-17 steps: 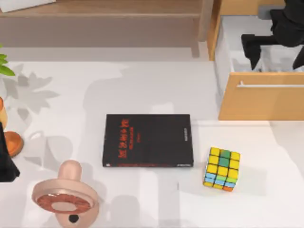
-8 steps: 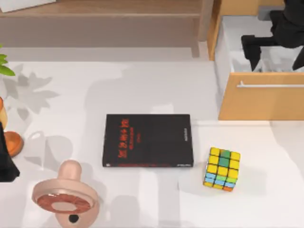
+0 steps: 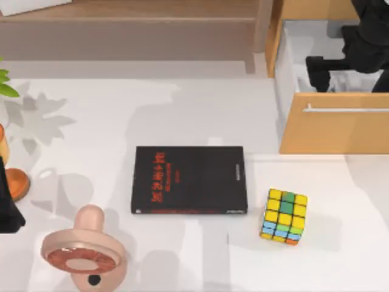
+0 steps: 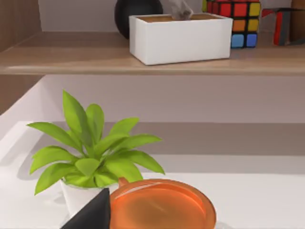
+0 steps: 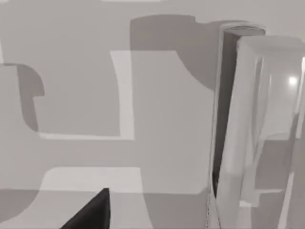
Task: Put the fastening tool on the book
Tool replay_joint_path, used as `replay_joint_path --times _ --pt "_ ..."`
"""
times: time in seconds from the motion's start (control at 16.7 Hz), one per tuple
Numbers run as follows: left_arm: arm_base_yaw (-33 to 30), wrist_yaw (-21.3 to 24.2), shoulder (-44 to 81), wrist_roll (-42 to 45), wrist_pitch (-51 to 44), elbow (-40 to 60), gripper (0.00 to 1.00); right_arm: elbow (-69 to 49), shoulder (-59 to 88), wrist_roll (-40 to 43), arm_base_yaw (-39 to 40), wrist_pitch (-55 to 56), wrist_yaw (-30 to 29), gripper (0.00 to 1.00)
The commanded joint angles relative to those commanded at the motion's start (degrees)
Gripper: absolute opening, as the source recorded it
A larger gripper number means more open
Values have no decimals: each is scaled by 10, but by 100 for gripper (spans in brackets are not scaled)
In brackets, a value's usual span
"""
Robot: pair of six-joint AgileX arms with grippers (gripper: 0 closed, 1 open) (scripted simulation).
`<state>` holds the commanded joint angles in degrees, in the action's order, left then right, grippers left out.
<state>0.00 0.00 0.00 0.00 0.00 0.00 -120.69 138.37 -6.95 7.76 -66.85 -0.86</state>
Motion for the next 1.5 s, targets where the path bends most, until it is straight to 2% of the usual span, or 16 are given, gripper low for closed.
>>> replay_joint_path --times 0.54,1.32,1.5 --pt "0 0 0 0 0 0 100 0 29 1 -2 32 1 100" --pt "0 0 0 0 0 0 100 0 29 1 -2 32 1 2" --pt "0 0 0 0 0 0 100 0 29 1 -2 32 1 0"
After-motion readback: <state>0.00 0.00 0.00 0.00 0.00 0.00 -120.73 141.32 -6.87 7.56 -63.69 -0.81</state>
